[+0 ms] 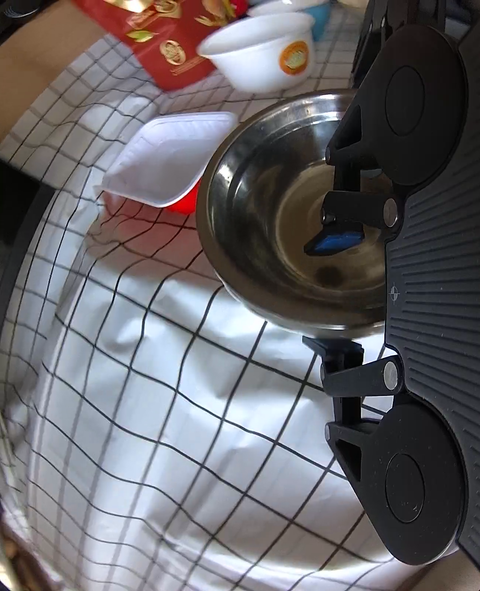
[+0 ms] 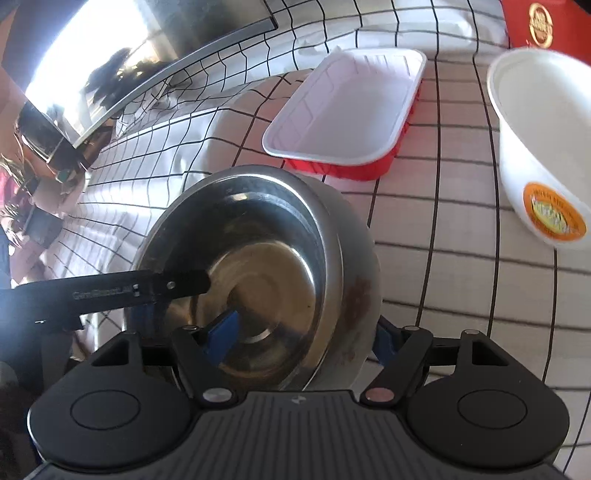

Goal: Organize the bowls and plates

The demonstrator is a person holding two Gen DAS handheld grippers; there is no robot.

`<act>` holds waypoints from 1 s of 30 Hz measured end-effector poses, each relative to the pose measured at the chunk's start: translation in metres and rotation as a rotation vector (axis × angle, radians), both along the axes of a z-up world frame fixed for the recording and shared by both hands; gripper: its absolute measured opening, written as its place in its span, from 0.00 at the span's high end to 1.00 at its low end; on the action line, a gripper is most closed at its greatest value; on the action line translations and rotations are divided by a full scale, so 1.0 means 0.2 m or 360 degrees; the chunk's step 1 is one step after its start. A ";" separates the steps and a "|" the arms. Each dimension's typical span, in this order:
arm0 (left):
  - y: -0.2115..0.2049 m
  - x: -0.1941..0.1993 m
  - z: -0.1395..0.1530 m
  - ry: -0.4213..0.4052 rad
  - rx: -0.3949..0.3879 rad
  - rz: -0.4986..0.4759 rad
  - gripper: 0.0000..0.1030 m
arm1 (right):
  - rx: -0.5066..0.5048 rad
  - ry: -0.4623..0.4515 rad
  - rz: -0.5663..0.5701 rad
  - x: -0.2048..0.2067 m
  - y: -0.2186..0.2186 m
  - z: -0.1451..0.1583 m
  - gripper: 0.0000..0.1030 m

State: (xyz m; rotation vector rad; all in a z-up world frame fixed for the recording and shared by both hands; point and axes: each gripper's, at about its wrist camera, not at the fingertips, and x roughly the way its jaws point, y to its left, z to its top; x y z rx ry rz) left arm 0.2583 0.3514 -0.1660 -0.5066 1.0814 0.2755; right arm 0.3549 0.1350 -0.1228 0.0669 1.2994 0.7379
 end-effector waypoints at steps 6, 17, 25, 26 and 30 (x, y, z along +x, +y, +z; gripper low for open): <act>-0.09 0.04 0.01 0.0056 -0.0048 -0.0074 0.52 | 0.0005 0.0059 -0.0116 -0.01 -0.14 0.00 0.27; -0.38 0.16 0.01 0.0032 -0.0117 -0.0311 0.52 | -0.0055 0.0051 -0.0363 -0.04 -0.46 0.00 0.27; -0.42 0.21 -0.01 0.0033 -0.0137 -0.0320 0.52 | -0.0053 0.0044 -0.0416 -0.04 -0.50 0.00 0.26; -0.42 0.21 -0.01 0.0033 -0.0141 -0.0315 0.52 | -0.0056 0.0041 -0.0413 -0.04 -0.50 0.00 0.25; -0.40 0.22 -0.01 0.0018 -0.0141 -0.0295 0.52 | -0.0062 0.0029 -0.0396 -0.02 -0.48 0.00 0.25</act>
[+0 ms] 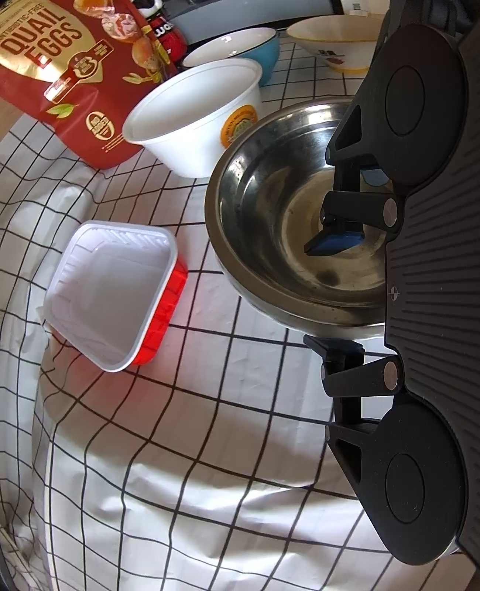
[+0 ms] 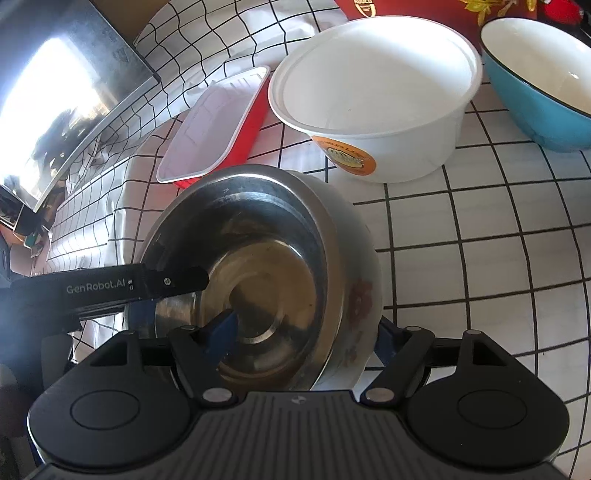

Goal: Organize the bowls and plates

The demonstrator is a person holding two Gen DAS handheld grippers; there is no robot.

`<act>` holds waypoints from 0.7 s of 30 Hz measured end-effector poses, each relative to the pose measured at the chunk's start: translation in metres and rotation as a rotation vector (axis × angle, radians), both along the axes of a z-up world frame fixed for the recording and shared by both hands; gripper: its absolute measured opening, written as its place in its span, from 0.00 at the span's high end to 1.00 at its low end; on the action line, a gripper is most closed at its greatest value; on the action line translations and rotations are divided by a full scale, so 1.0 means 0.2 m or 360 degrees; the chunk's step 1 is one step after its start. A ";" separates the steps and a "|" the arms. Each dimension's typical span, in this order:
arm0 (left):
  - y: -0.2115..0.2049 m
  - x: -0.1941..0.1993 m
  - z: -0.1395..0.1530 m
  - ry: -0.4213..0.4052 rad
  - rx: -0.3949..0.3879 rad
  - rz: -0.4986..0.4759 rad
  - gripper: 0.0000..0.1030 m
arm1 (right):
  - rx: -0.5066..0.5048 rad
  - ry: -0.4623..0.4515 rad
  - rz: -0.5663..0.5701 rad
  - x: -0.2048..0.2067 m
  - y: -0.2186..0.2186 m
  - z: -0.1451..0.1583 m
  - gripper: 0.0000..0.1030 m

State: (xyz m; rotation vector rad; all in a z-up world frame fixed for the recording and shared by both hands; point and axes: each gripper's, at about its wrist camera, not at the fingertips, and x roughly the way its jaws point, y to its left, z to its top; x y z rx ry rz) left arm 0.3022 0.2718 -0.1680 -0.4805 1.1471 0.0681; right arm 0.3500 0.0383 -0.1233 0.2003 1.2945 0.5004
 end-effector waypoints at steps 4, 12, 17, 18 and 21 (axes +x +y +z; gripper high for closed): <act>0.01 0.02 0.00 -0.0004 0.0003 0.0012 0.52 | -0.0006 -0.0004 0.0013 0.01 0.01 0.00 0.25; 0.05 0.05 -0.01 -0.0027 -0.0051 0.0038 0.53 | -0.0009 -0.0014 0.0005 0.02 0.03 0.00 0.24; 0.08 0.03 0.01 -0.0063 -0.0074 0.0025 0.56 | -0.0003 -0.0060 -0.0019 0.00 0.01 0.01 0.24; 0.08 0.02 0.02 -0.0072 -0.0074 0.0020 0.56 | -0.0008 -0.0077 -0.0023 -0.01 0.01 0.02 0.24; 0.09 0.00 0.05 -0.0094 -0.0056 0.0004 0.56 | -0.0019 -0.0115 -0.0046 -0.02 0.00 0.04 0.24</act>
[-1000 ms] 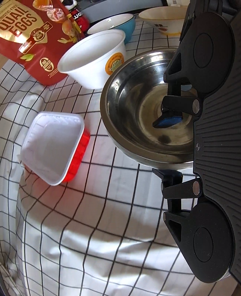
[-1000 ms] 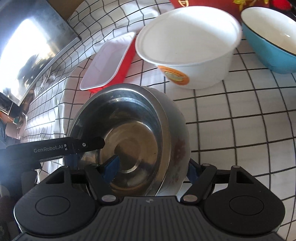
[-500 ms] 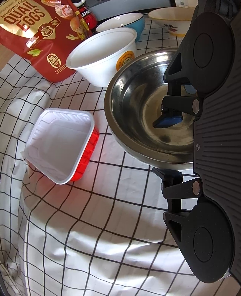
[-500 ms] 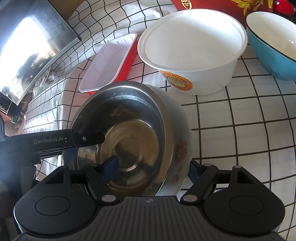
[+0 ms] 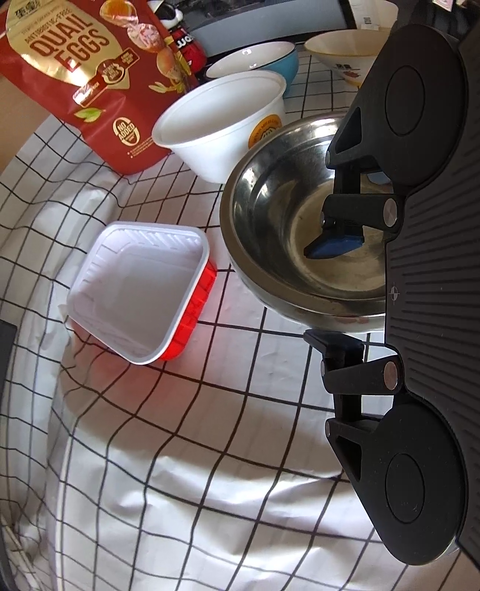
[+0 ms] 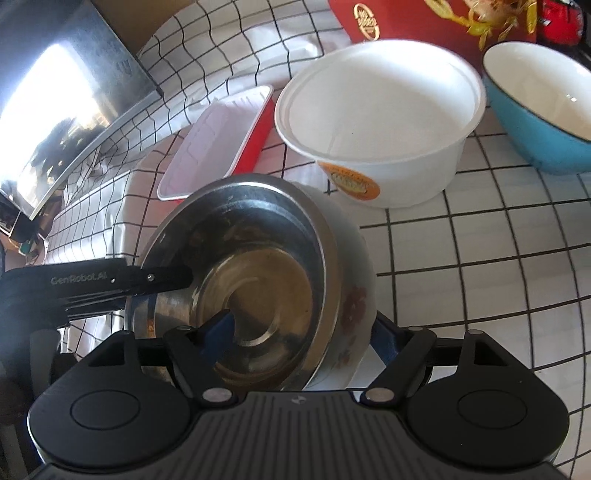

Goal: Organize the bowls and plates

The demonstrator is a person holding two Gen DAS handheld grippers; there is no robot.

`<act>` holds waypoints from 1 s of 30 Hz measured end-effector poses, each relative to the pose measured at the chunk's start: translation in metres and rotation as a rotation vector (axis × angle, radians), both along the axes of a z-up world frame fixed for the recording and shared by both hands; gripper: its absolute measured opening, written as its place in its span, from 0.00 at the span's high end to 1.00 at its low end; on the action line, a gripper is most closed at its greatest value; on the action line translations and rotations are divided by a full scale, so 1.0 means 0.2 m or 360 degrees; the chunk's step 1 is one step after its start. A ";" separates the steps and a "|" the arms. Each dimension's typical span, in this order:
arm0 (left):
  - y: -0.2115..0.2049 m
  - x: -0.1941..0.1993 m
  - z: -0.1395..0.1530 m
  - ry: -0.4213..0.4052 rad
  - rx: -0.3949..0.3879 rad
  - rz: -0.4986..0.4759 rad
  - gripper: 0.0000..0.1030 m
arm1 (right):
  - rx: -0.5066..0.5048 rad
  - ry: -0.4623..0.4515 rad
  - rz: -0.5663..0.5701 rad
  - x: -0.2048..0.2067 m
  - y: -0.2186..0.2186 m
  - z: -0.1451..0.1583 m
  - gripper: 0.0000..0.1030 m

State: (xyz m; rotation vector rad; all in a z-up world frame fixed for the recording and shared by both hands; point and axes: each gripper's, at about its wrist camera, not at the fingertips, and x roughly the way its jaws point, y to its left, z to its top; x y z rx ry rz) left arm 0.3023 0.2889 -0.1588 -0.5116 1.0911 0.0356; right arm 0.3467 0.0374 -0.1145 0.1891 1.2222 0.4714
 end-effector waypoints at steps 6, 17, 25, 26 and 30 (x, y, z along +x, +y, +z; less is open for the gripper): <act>0.01 -0.04 0.07 -0.0040 0.0016 -0.0027 0.56 | -0.0043 -0.0075 -0.0083 -0.04 -0.05 0.04 0.22; 0.04 -0.01 0.26 -0.0220 0.0107 -0.0084 0.55 | -0.0220 -0.0388 -0.0235 -0.29 -0.23 0.30 0.18; -0.19 0.05 0.52 -0.0617 -0.0136 -0.0222 0.56 | -0.0553 -0.1089 -0.0417 -0.47 -0.65 0.64 0.01; -0.26 0.05 0.53 -0.0652 -0.0161 -0.0269 0.57 | -0.0599 -0.1066 -0.0432 -0.44 -0.71 0.63 0.01; -0.54 0.09 0.49 -0.0603 -0.0215 -0.0425 0.60 | -0.0506 -0.0783 -0.0501 -0.29 -1.01 0.50 0.01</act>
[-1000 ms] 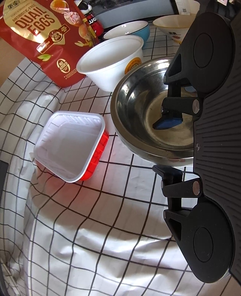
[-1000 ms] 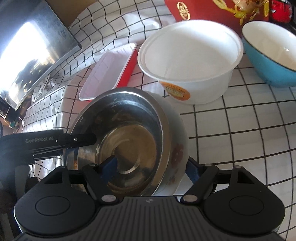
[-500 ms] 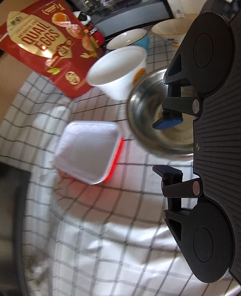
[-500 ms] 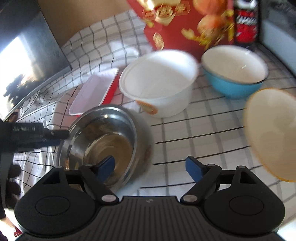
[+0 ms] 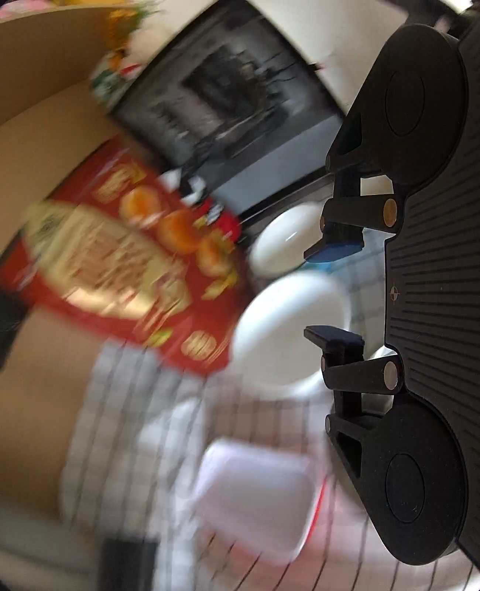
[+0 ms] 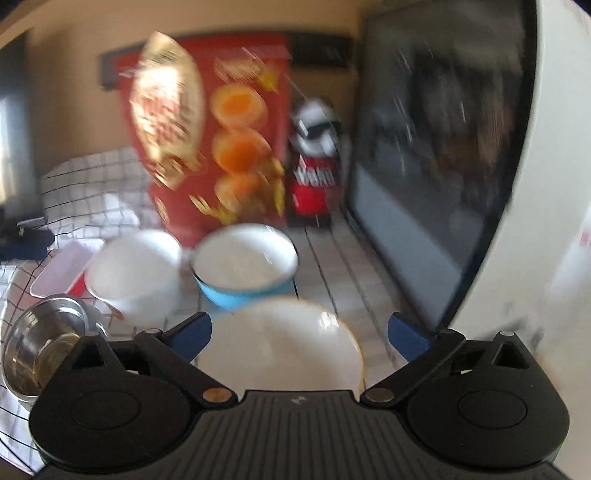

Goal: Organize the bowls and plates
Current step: 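Grasp the rim of the yellow-rimmed white bowl with the right gripper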

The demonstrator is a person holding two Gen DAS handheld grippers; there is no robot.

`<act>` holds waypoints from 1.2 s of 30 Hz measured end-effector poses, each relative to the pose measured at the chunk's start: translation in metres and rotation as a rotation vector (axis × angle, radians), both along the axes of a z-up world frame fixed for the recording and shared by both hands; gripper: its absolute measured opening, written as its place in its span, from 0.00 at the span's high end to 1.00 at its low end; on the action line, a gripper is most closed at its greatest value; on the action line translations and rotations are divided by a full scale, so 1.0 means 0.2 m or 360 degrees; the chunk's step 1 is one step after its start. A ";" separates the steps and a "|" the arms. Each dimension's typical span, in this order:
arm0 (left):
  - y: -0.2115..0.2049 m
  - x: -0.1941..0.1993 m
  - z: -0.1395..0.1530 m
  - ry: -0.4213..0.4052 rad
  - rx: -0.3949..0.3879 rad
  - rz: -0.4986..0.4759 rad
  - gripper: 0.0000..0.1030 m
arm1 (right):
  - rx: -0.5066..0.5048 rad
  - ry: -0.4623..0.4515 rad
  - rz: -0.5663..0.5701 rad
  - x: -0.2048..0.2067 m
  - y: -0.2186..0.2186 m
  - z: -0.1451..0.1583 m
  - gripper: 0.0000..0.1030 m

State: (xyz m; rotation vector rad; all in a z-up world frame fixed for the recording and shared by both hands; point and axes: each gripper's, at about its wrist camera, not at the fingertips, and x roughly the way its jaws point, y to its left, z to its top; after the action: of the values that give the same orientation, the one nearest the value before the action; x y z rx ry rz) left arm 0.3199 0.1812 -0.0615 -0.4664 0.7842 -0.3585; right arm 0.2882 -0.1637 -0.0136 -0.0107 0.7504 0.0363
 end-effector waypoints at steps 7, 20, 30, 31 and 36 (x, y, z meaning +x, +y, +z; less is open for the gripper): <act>-0.54 0.11 -0.21 0.0309 0.0146 -0.0130 0.60 | 0.0254 0.0275 0.0047 0.16 -0.28 -0.24 0.01; -0.90 0.14 -0.47 0.0622 0.0268 0.0039 0.63 | 0.0267 0.0471 0.0340 0.48 -0.32 -0.51 0.20; -0.88 0.15 -0.48 0.0668 0.0101 0.0028 0.82 | 0.0377 0.0649 0.0423 0.55 -0.27 -0.57 0.37; -0.85 0.15 -0.48 0.0665 0.0055 0.0029 0.83 | 0.0375 0.0643 0.0430 0.55 -0.26 -0.57 0.37; -0.74 0.09 -0.41 0.0645 0.0139 0.0129 0.85 | 0.0478 0.0688 0.0512 0.56 -0.15 -0.55 0.37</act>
State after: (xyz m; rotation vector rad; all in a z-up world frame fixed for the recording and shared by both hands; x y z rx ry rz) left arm 0.3379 0.0335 -0.1445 -0.4941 1.1652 -0.1529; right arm 0.4003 -0.1930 -0.1229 0.1675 1.1634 0.4697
